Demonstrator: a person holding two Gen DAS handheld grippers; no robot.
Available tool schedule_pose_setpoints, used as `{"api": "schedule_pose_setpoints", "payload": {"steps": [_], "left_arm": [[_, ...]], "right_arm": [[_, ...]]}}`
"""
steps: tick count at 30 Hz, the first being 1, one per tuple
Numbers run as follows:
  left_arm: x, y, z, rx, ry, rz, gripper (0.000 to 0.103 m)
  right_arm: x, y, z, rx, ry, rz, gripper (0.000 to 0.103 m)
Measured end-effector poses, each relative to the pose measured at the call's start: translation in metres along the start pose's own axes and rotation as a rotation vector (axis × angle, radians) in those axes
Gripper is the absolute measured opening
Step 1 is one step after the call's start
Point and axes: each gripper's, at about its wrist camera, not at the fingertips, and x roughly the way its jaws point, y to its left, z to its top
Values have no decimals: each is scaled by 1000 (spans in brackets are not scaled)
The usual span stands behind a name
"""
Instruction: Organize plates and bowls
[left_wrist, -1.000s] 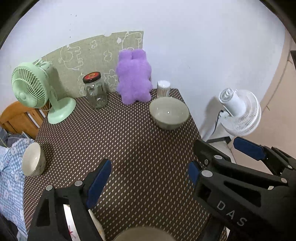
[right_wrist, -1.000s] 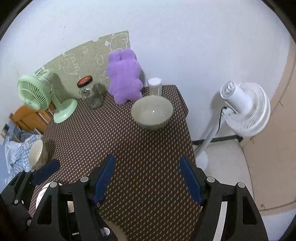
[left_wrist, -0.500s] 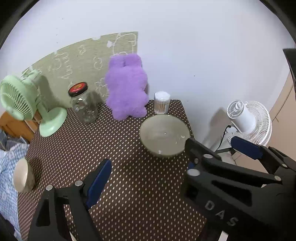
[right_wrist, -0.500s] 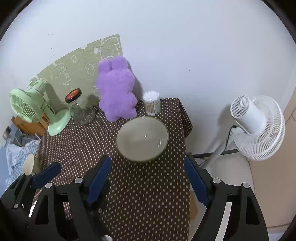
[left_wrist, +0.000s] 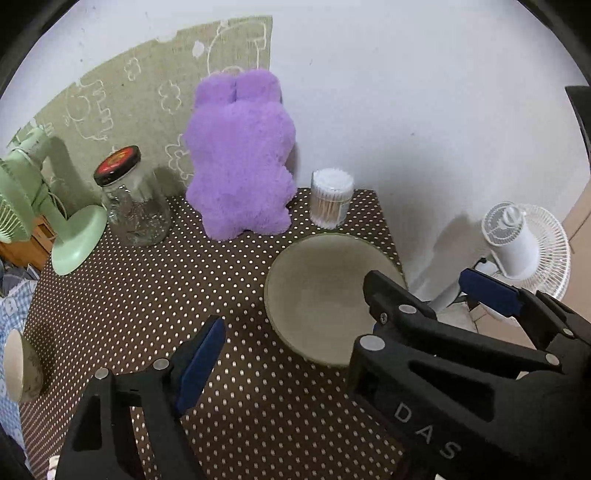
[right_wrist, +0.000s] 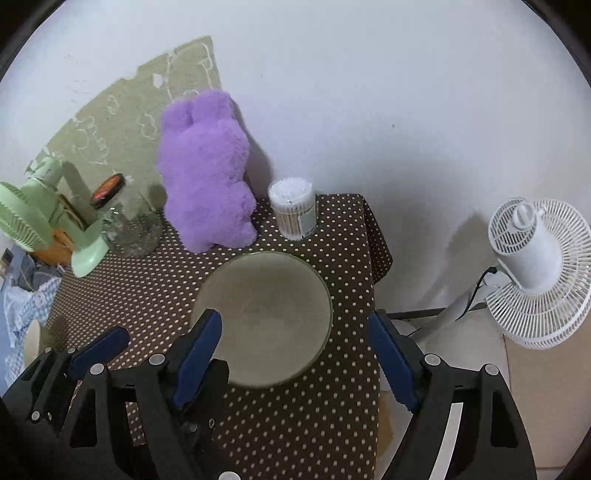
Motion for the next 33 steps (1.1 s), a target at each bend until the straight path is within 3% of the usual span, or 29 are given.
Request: {"api": "schedule_pose_setpoints", "payload": {"steps": [7,11,12,19,24,33], "left_arm": [[39,5,6,9,15,28,82],[59,6,9,10,33,31,73],[62,6,9,12,36,27,70],[86,5,9,15,75,26,40],[92,5,9,12,85,31,33],[98,6,13,4,100,38,29]], "right_arm": [[39,5,5,-12,24,-26,84],[57,1,4,3,42,-32,83],[59,0,4,6,44,-33,82],[82,-7,4,40,91,-27,45],[88,-7,3,35,97,-44,38],[91,-10,4,49,111,-42,37]]}}
